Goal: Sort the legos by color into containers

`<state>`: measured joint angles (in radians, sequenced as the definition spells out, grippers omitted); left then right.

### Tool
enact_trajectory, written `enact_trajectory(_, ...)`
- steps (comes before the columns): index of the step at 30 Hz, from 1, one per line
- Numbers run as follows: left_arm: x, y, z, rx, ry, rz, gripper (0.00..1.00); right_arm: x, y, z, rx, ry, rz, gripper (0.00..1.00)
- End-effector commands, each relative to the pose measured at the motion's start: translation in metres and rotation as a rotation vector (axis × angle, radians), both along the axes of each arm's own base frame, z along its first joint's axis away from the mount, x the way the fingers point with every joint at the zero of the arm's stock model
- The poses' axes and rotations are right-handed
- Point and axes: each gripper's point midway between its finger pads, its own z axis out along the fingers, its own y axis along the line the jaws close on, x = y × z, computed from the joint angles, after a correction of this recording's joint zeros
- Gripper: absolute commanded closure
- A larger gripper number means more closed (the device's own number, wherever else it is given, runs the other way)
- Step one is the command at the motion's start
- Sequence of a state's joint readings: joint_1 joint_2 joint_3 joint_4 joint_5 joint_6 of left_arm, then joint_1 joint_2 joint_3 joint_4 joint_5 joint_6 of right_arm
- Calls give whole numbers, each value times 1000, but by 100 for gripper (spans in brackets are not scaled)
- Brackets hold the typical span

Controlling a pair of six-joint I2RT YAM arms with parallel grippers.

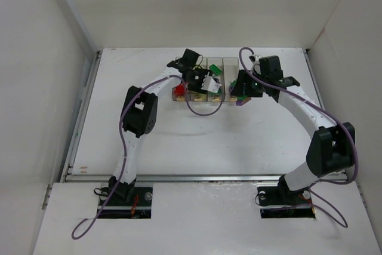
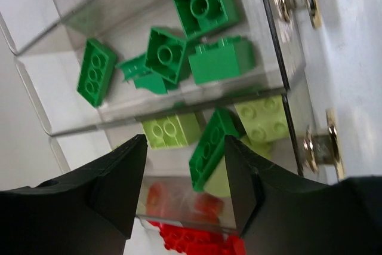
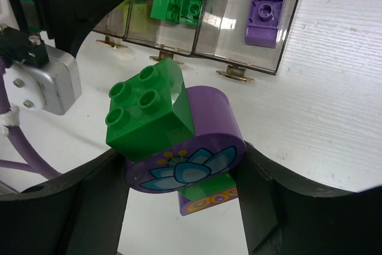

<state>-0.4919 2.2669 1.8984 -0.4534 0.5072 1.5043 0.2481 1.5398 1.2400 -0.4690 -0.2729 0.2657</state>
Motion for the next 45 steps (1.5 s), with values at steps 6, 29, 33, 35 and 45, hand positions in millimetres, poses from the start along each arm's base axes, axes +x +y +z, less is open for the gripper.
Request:
enact_trajectory(6,5,-1,-8,105,8,-46,58,11,-14,27,0,-74,-1,100)
enact_trajectory(29,-27,32,-14,300,92,-138,61,27,-33,37,-35,-81,31,100)
enact_trajectory(33,-8,25,-18,283,96,0,57,26,-32,39,-34,-85,44,100)
enact_trajectory(35,0,20,-15,243,97,66,55,26,-32,39,-34,-85,44,100)
enact_trajectory(45,-19,25,-32,262,196,60,77,29,-29,41,-25,-83,65,100)
